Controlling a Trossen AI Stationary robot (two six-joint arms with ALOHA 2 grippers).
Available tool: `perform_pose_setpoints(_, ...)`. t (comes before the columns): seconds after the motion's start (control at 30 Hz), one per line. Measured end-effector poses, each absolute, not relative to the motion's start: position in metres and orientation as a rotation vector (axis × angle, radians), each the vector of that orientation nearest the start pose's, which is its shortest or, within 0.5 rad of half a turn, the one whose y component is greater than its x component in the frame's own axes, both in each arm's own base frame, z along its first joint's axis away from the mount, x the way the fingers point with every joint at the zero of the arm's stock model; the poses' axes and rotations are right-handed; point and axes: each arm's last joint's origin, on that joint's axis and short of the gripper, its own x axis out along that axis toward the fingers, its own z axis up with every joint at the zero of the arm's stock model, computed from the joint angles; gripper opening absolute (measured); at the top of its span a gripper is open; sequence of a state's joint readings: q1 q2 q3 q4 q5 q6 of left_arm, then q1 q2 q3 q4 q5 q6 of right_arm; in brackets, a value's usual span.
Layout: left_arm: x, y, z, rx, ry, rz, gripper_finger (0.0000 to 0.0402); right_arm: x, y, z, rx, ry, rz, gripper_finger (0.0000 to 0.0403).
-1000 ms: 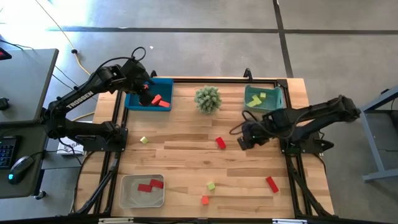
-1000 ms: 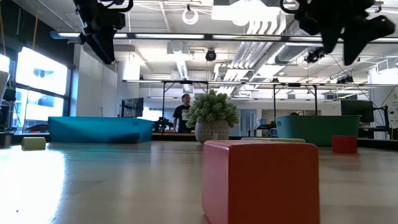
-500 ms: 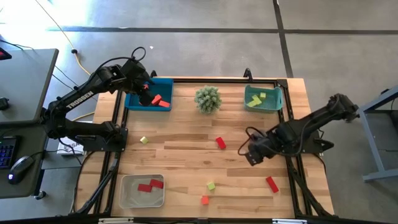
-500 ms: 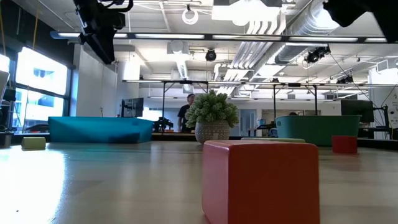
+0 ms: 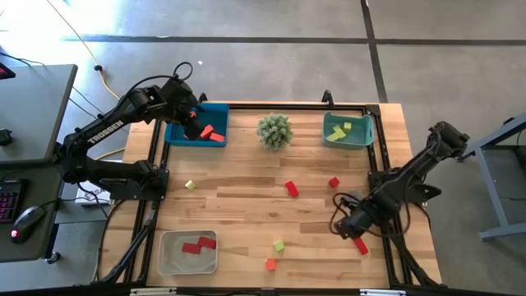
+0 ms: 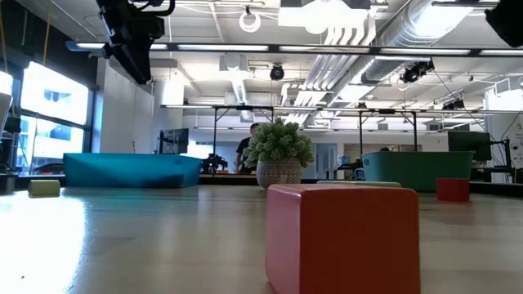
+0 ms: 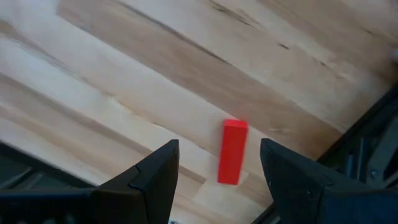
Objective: Sort & place blocks by color
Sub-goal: Put the red block into the white bin
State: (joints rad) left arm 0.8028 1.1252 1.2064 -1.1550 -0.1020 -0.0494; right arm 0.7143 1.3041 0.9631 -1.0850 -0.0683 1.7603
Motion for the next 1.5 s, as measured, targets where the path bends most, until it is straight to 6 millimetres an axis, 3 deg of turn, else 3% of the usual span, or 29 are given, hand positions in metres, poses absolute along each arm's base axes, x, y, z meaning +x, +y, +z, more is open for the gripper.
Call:
perform_pose_setpoints(0.4, 0.131, 0.14, 0.337, -0.425, 1.021, 0.841, 0.0193, 0.135, 0.166, 0.198, 1.023, 1.438, -0.674, 0.0212)
perform_pose_setpoints(0.77, 0.131, 0.14, 0.337, -0.469, 1.001, 0.866, 0.0193, 0.118, 0.171, 0.166, 1.121, 1.451, -0.673, 0.0212)
perform_pose_setpoints(1.5, 0.131, 0.14, 0.337, -0.498, 0.987, 0.886, 0.0193, 0.127, 0.184, 0.13, 1.061, 1.524, -0.73, 0.0211)
